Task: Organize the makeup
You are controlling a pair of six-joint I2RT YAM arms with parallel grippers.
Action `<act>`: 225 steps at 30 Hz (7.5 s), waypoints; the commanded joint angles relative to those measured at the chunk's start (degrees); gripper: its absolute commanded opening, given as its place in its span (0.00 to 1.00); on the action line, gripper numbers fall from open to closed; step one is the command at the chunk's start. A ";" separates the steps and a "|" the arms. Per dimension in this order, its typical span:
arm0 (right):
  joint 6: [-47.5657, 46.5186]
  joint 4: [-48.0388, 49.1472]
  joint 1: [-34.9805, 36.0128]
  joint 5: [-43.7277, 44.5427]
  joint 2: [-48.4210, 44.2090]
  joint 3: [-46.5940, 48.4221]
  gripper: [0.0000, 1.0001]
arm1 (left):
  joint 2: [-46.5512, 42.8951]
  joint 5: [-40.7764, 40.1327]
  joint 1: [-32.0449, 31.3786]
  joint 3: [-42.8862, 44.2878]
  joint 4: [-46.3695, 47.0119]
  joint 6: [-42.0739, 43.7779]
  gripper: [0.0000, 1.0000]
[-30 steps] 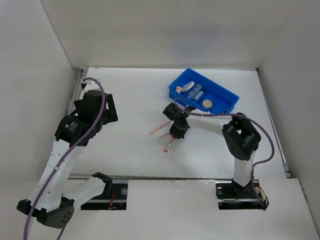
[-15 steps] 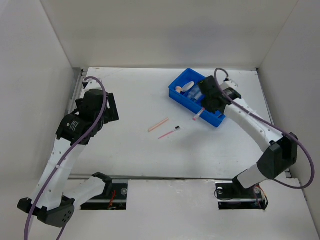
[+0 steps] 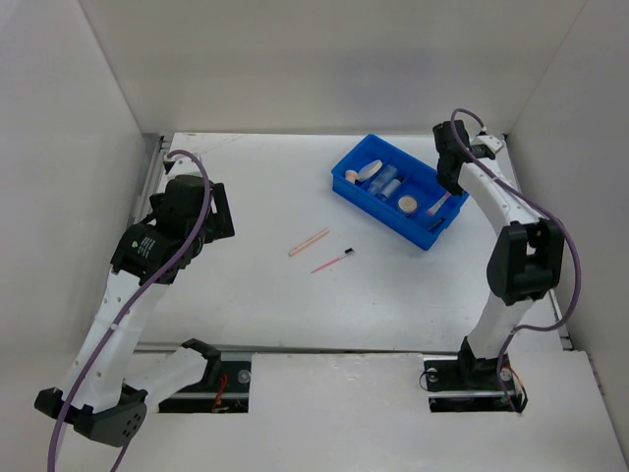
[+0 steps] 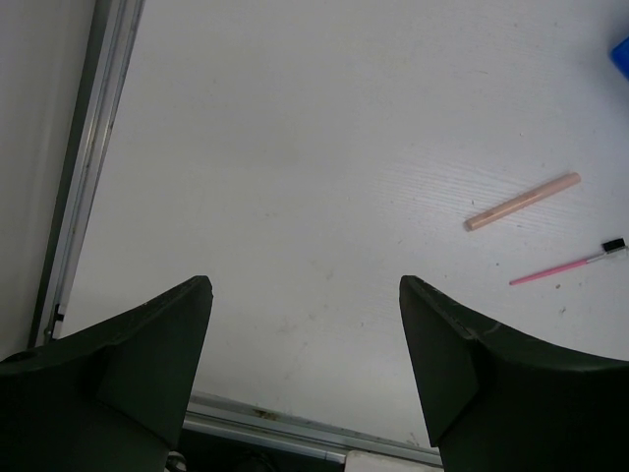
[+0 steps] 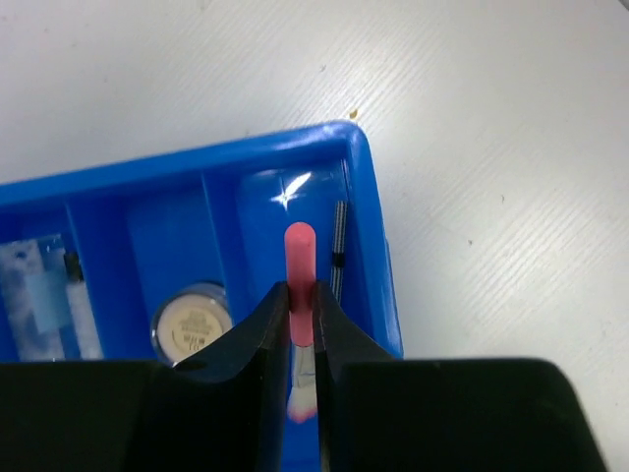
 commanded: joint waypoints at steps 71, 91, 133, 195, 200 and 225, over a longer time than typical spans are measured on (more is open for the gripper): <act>25.31 -12.37 39.41 -10.47 36.68 29.78 0.31 | -3.71 -2.28 0.05 -0.91 -0.11 1.80 0.74; 15.12 -3.58 32.31 -3.34 2.70 8.88 0.11 | -3.18 -2.28 0.05 -1.44 0.42 1.80 0.74; 13.51 0.29 22.78 -11.59 -13.15 -14.15 0.61 | 0.51 -2.28 0.05 1.81 -0.11 1.27 0.74; 20.05 -9.82 38.54 0.08 2.86 0.62 0.10 | -3.80 -3.33 0.05 -0.39 -0.11 2.33 0.74; 12.25 -5.09 27.39 -0.44 -6.38 -3.79 0.10 | -3.27 -3.33 0.05 -0.39 0.41 2.33 0.74; -3.07 -0.85 0.56 0.61 3.64 8.16 0.89 | -0.63 -2.72 0.05 2.95 -0.64 1.81 0.74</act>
